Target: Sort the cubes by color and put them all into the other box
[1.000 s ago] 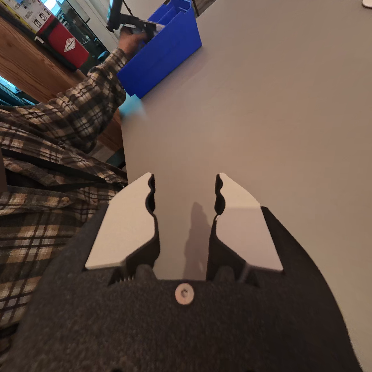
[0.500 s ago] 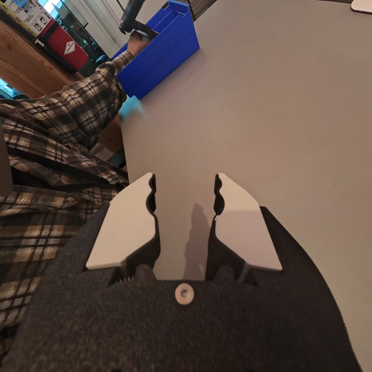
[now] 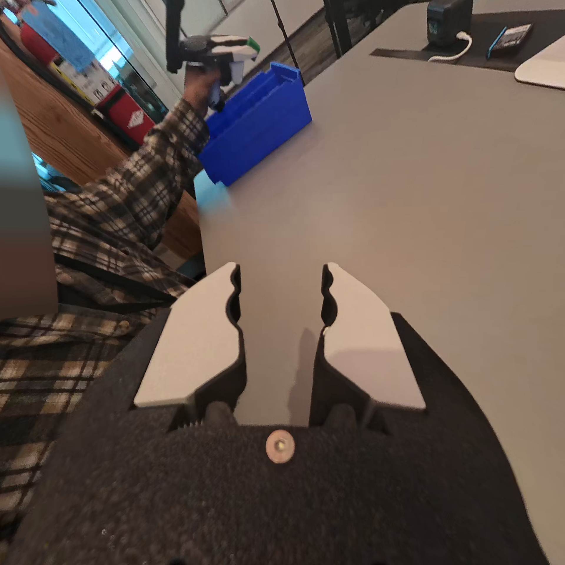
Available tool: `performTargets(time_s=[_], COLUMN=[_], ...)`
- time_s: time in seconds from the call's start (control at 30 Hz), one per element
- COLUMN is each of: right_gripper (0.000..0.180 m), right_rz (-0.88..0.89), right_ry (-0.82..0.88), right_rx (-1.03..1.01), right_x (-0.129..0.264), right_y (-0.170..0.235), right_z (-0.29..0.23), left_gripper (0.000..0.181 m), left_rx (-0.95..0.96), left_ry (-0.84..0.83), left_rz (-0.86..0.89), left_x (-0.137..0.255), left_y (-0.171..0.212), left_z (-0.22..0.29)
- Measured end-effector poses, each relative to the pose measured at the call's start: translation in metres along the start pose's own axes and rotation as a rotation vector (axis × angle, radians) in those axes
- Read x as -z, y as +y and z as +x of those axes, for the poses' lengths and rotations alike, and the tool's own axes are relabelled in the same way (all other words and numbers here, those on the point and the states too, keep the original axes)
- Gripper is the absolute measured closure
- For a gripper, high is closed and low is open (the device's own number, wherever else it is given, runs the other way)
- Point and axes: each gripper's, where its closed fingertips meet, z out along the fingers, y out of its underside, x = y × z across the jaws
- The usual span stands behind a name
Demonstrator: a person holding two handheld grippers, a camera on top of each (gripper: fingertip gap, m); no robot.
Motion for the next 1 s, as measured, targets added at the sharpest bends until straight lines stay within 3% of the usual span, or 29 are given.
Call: performTargets(time_s=[0.1,0.2,0.33,0.43,0.7,0.83,0.87,1.0], right_gripper=[0.123,0.117,0.116,0.116,0.115,0.134,0.151,0.152], right_rz=[0.054,0.134,0.168,0.119,-0.008,-0.027,-0.019,-0.041], right_ry=[-0.037,-0.087,-0.191,-0.216,-0.26,-0.31,-0.352,-0.31], right_rx=[-0.07,-0.167,-0.33,-0.416,-0.546,-0.551,-0.551,-0.504], right_x=[-0.012,-0.029,-0.057,-0.079,-0.123,-0.128,-0.127,-0.108], right_y=[-0.013,-0.035,-0.065,-0.076,-0.069,-0.069,-0.072,-0.071], right_z=[0.003,0.005,0.004,0.008,0.011,0.005,0.001,0.001], left_gripper=[0.152,0.153,0.152,0.152,0.152,0.152,0.152,0.146], left_rx=[-0.171,-0.34,-0.481,-0.597,-0.668,-0.652,-0.647,-0.568], left_ry=[0.197,0.353,0.492,0.521,0.657,0.702,0.717,0.781], left_rz=[0.167,0.231,0.167,0.101,0.122,0.149,0.154,0.197], left_x=[0.02,0.029,0.016,0.0,-0.005,-0.001,0.0,0.007], left_y=[-0.07,-0.104,-0.103,-0.091,-0.084,-0.088,-0.089,-0.094], left_z=[0.088,0.186,0.3,0.359,0.441,0.456,0.46,0.474])
